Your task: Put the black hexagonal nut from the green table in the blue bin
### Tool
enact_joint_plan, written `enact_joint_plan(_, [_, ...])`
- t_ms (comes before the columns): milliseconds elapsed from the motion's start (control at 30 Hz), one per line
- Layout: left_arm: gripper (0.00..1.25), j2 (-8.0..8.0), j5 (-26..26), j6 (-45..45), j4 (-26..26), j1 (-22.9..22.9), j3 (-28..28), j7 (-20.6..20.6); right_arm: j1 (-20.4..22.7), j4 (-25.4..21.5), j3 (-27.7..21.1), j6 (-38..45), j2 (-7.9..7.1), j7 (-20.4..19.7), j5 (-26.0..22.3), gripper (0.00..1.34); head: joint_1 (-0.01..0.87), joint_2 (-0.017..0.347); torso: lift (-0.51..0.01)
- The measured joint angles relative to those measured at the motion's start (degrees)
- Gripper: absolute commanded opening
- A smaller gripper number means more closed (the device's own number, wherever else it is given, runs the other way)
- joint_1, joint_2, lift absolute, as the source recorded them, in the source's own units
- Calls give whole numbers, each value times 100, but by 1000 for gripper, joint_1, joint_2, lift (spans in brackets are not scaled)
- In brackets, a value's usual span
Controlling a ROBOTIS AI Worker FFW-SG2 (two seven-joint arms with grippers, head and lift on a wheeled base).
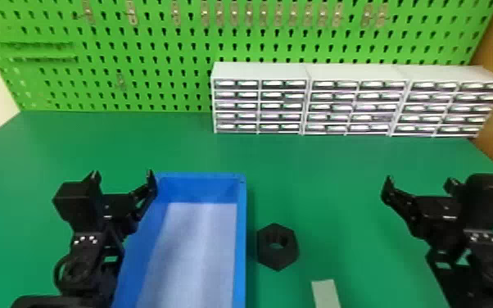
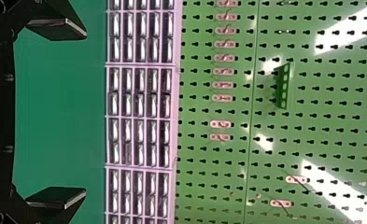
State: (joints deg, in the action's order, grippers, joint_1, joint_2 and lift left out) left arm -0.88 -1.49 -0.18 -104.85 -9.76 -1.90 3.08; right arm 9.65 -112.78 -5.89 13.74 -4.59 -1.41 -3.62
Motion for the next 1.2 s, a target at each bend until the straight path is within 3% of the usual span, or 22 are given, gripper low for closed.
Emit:
enact_joint_plan(700, [1029, 0, 0, -1, 0, 13, 15, 0, -38, -70, 72, 309, -77, 0, -119, 1216, 657, 57, -95])
enact_joint_plan(1200, [1029, 0, -9, -3, 27, 51, 42, 0, -167, -267, 109, 806, -246, 0, -392, 1216, 657, 57, -95])
